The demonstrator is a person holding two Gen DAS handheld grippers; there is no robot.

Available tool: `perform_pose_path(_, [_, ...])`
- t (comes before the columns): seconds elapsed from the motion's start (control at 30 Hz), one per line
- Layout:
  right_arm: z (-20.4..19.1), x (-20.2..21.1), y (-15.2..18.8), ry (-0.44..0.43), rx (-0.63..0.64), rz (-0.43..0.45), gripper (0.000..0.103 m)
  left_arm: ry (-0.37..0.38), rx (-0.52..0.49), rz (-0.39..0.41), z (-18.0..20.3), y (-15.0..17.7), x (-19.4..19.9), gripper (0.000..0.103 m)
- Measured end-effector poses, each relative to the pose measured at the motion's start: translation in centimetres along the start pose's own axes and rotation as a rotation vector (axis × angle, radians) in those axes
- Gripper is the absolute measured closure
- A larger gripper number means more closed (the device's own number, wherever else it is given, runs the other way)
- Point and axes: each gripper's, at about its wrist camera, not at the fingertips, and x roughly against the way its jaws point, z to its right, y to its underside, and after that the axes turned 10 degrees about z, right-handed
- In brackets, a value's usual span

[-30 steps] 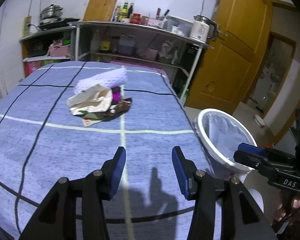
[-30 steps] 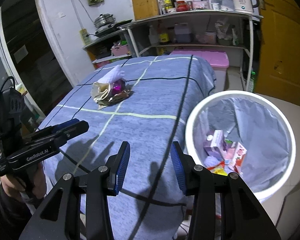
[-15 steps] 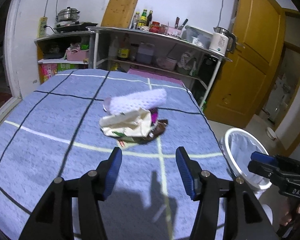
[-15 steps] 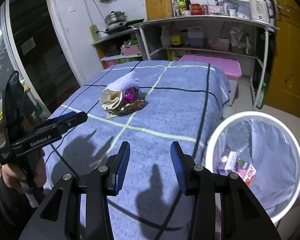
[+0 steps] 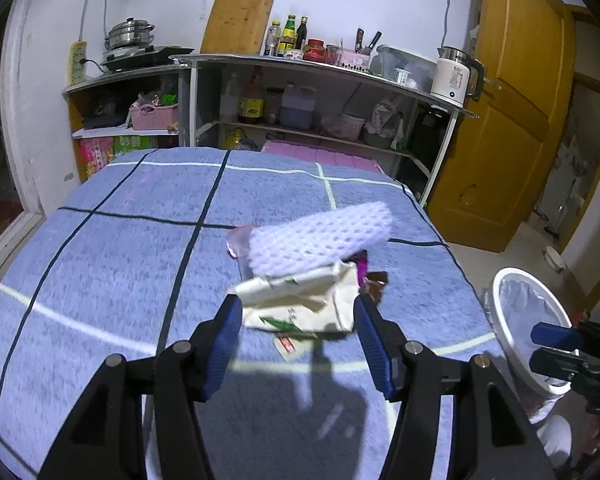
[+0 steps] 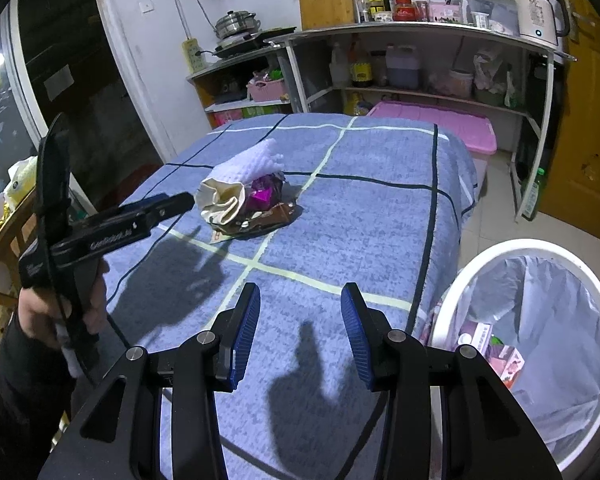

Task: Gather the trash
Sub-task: 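Grasp the white paper bag with the left tool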

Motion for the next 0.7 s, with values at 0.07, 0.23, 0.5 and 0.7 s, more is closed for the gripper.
perform_pose_path(0.07, [0.1, -0.5, -0.1, 0.001, -0.001, -0.007, 0.06, 0.011, -0.017, 0.0, -0.2, -0.3, -0.7, 0.041])
perform_pose_path(0.23, [0.2, -1.5, -0.3, 0.001, -0.004, -0.018, 0.06, 0.057, -0.051, 0.003, -0.6, -0.9, -2.1, 0.037])
perform_pose_path(0.5, [0.4, -2.9, -0.5, 0.001, -0.013, -0.036, 0.06, 0.153, -0.152, -0.067, 0.1, -0.6, -4.3, 0.033])
perform_pose_path(0.7, [0.5, -3.2, -0.3, -0.001, -0.019, -0.043, 0.06, 0.175, -0.195, -0.076, 0.5, -0.2, -3.9, 0.039])
